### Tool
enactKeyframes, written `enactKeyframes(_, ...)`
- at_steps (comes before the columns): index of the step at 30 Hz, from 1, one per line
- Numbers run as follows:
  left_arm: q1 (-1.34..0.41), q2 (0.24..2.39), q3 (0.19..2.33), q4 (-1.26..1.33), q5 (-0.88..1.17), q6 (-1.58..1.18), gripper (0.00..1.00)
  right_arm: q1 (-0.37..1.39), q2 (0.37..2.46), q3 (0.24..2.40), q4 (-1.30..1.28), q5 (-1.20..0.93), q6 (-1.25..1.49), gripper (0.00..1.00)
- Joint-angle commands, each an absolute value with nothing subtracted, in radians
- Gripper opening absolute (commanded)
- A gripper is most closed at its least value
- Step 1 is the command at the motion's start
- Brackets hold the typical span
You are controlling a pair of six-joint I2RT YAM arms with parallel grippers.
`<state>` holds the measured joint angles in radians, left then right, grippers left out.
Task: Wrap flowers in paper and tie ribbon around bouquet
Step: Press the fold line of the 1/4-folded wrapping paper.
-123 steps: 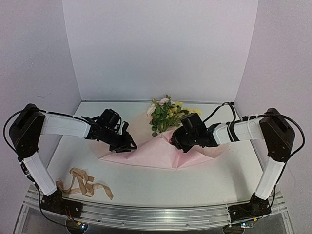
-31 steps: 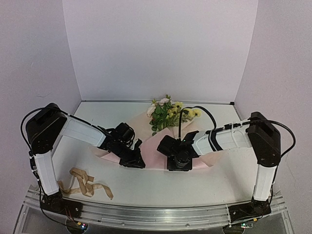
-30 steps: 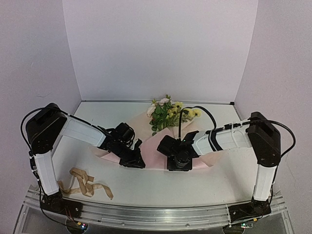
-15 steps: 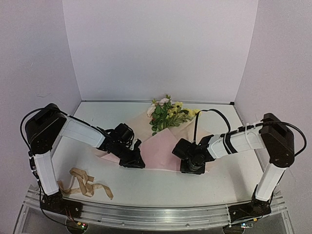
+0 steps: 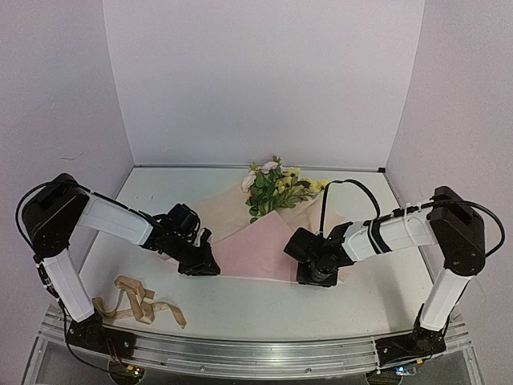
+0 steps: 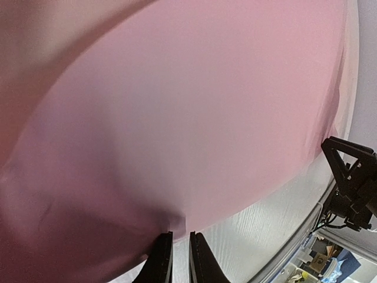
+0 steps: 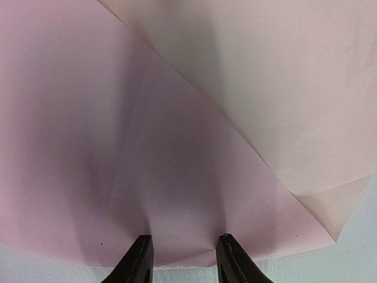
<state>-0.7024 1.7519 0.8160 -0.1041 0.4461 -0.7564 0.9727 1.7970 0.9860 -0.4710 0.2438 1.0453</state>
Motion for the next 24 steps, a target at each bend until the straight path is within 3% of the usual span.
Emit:
enactKeyframes(1, -0.645, 1.692, 0.73, -0.204, 0.362, -0.749, 0.12, 0.959, 1.798, 0.959, -0.486, 0.232, 1.06, 0.39)
enactKeyframes(24, -0.463, 1.442, 0.581, -0.328, 0.252, -0.728, 0.14, 0.955, 1.755, 0.933, -0.488, 0.233, 1.066, 0.39)
